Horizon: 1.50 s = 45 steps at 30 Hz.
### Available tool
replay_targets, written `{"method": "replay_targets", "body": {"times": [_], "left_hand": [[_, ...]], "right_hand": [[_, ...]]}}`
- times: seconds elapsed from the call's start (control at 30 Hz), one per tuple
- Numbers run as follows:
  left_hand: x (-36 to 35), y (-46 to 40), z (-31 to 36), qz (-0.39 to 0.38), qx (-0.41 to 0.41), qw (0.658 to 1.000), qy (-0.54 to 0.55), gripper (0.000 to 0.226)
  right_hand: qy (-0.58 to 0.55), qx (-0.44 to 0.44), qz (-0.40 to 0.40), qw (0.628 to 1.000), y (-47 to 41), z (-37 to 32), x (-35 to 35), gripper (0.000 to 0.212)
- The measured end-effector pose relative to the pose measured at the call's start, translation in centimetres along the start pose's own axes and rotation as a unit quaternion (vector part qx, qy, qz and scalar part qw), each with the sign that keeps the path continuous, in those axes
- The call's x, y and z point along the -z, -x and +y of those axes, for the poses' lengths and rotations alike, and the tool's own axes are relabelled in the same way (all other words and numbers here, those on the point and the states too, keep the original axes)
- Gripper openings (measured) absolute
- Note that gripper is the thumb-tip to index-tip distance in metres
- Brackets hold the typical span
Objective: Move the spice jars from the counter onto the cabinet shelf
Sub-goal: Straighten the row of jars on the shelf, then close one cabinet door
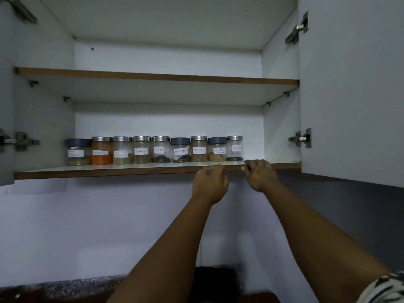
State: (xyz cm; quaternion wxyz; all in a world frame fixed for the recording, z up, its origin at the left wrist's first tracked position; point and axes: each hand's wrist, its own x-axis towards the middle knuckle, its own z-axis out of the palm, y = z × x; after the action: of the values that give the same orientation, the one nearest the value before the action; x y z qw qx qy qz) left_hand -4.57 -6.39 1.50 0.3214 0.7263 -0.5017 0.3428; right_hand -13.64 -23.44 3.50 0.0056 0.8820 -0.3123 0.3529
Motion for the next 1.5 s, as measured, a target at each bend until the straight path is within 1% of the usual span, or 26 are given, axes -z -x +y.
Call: {"method": "replay_targets", "body": {"times": [0.07, 0.13, 0.2, 0.3, 0.4, 0.47, 0.53, 0.63, 0.7, 0.77, 0.8, 0.83, 0.87, 0.9, 0.93, 0.97, 1.0, 1.07, 1.13, 1.23, 1.27, 1.33, 1.4, 1.47, 1.5], "left_hand": [[1.5, 3.4, -0.4, -0.012, 0.017, 0.999, -0.025, 0.054], [3.3, 6.6, -0.8, 0.003, 0.043, 0.998, -0.047, 0.062], [5.4, 8.7, -0.6, 0.016, 0.049, 0.996, -0.072, 0.068], [8.7, 10.6, 1.2, 0.043, 0.033, 0.994, -0.09, 0.072], [11.4, 11.2, 4.1, 0.06, 0.022, 0.995, -0.08, 0.073], [12.8, 11.3, 6.5, 0.076, 0.008, 0.995, -0.065, 0.073], [13.9, 11.5, 9.1, 0.096, -0.016, 0.995, -0.034, 0.073], [14.7, 11.9, 13.1, 0.131, -0.032, 0.99, 0.035, 0.075], [14.5, 12.2, 16.3, 0.125, -0.02, 0.989, 0.081, 0.076], [13.6, 12.3, 19.5, 0.083, 0.019, 0.985, 0.15, 0.08], [13.1, 12.3, 21.7, 0.055, 0.048, 0.976, 0.204, 0.082], [12.8, 12.4, 23.8, 0.024, 0.078, 0.961, 0.263, 0.084], [12.5, 12.6, 26.0, -0.001, 0.1, 0.944, 0.314, 0.085], [12.2, 12.8, 28.0, -0.018, 0.111, 0.931, 0.346, 0.086], [11.9, 13.0, 29.9, -0.028, 0.112, 0.926, 0.358, 0.087], [11.6, 13.3, 31.4, -0.034, 0.105, 0.927, 0.358, 0.087], [11.4, 13.6, 32.7, -0.036, 0.094, 0.932, 0.349, 0.087], [11.1, 14.4, 34.7, -0.035, 0.067, 0.94, 0.332, 0.086], [10.8, 15.3, 35.9, -0.038, 0.05, 0.944, 0.323, 0.084], [10.6, 16.3, 36.3, -0.042, 0.055, 0.938, 0.34, 0.079], [10.7, 16.4, 36.0, -0.026, 0.056, 0.934, 0.352, 0.073], [11.0, 16.2, 35.0, 0.019, 0.066, 0.925, 0.375, 0.05], [11.4, 15.8, 33.5, 0.061, 0.103, 0.913, 0.389, 0.027], [11.7, 15.3, 31.8, 0.102, 0.147, 0.891, 0.418, 0.013], [11.8, 15.1, 30.9, 0.12, 0.171, 0.875, 0.436, 0.013]], "right_hand": [[-0.051, 0.011, -0.028, 0.998, 3.6, -1.8, 0.1, 0.059], [-0.044, 0.022, -0.019, 0.999, 7.0, -3.7, 0.5, 0.06], [-0.022, 0.048, 0.029, 0.998, 10.3, -5.3, 1.7, 0.057], [-0.039, 0.08, 0.119, 0.989, 14.1, -7.4, 5.3, 0.048], [-0.05, 0.129, 0.235, 0.962, 16.6, -8.0, 11.6, 0.036], [-0.021, 0.149, 0.285, 0.947, 17.8, -7.2, 16.6, 0.035], [0.016, 0.126, 0.337, 0.933, 19.0, -5.5, 21.7, 0.037], [0.037, 0.052, 0.435, 0.898, 20.8, -1.0, 28.3, 0.041], [0.022, -0.032, 0.478, 0.878, 22.0, 2.6, 31.4, 0.056], [-0.018, -0.159, 0.471, 0.867, 22.7, 5.9, 32.8, 0.081], [-0.049, -0.222, 0.44, 0.869, 23.0, 7.6, 33.5, 0.091], [-0.086, -0.278, 0.385, 0.876, 23.5, 9.3, 33.7, 0.095], [-0.12, -0.325, 0.317, 0.883, 24.0, 10.9, 33.6, 0.092], [-0.142, -0.354, 0.249, 0.89, 24.6, 12.3, 33.5, 0.082], [-0.145, -0.361, 0.204, 0.898, 25.2, 13.4, 33.3, 0.069], [-0.134, -0.349, 0.186, 0.909, 25.7, 14.1, 33.1, 0.059], [-0.124, -0.33, 0.181, 0.918, 26.2, 14.2, 33.0, 0.054], [-0.109, -0.29, 0.176, 0.934, 26.7, 13.0, 33.1, 0.049], [-0.095, -0.243, 0.17, 0.95, 27.1, 10.7, 32.7, 0.043], [-0.09, -0.187, 0.171, 0.963, 27.4, 6.2, 30.8, 0.032], [-0.093, -0.17, 0.18, 0.964, 27.5, 4.6, 30.0, 0.029], [-0.089, -0.134, 0.201, 0.966, 27.4, 1.6, 28.9, 0.026], [-0.087, -0.097, 0.218, 0.967, 27.1, -0.5, 27.9, 0.025], [-0.087, -0.061, 0.218, 0.97, 26.9, -2.0, 26.9, 0.027], [-0.082, -0.044, 0.21, 0.973, 26.8, -2.7, 26.2, 0.029]]}}
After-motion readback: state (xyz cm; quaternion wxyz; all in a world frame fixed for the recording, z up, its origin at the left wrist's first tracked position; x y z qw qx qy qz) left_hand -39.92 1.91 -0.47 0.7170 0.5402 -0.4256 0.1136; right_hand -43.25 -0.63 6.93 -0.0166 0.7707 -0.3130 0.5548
